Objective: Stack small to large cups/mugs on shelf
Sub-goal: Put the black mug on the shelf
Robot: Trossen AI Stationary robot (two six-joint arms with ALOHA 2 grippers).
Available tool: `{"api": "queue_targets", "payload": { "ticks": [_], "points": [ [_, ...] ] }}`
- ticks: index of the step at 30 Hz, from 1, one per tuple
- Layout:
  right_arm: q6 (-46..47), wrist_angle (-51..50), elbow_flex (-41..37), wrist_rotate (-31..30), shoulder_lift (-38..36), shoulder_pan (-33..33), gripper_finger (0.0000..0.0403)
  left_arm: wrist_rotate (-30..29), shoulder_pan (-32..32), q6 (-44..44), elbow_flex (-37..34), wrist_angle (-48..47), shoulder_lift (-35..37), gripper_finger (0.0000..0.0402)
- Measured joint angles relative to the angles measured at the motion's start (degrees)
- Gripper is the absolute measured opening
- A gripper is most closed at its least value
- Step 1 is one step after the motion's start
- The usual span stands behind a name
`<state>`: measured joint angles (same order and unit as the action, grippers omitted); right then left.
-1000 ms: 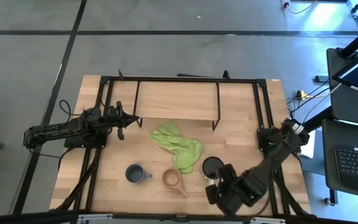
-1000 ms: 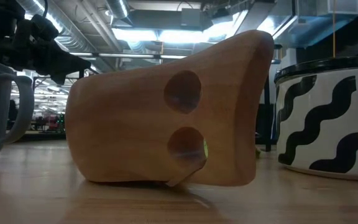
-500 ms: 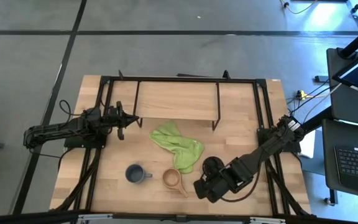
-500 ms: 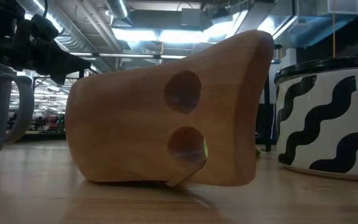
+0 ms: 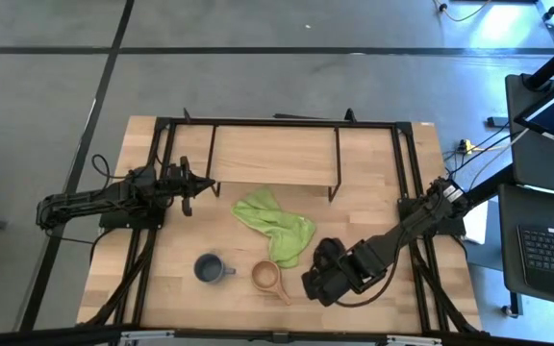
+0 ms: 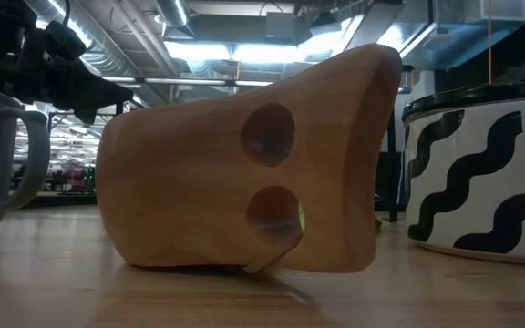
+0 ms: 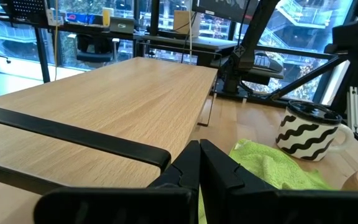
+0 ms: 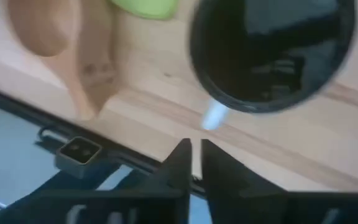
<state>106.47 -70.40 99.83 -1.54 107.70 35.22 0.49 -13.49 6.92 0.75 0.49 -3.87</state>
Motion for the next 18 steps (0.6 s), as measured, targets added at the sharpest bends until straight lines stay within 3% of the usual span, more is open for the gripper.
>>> {"api": "queue_targets", "payload": {
  "ticks": [8,18],
  "points": [
    [8.8,5.2,0.1,-2.1,0.9,2.0,0.0168,0.0,0.0,0.0,0.0,0.0,0.0,0.0],
    [11.0,5.4,0.0,2.2,7.5,3.5,0.0185,0.0,0.0,0.0,0.0,0.0,0.0,0.0]
  ]
}}
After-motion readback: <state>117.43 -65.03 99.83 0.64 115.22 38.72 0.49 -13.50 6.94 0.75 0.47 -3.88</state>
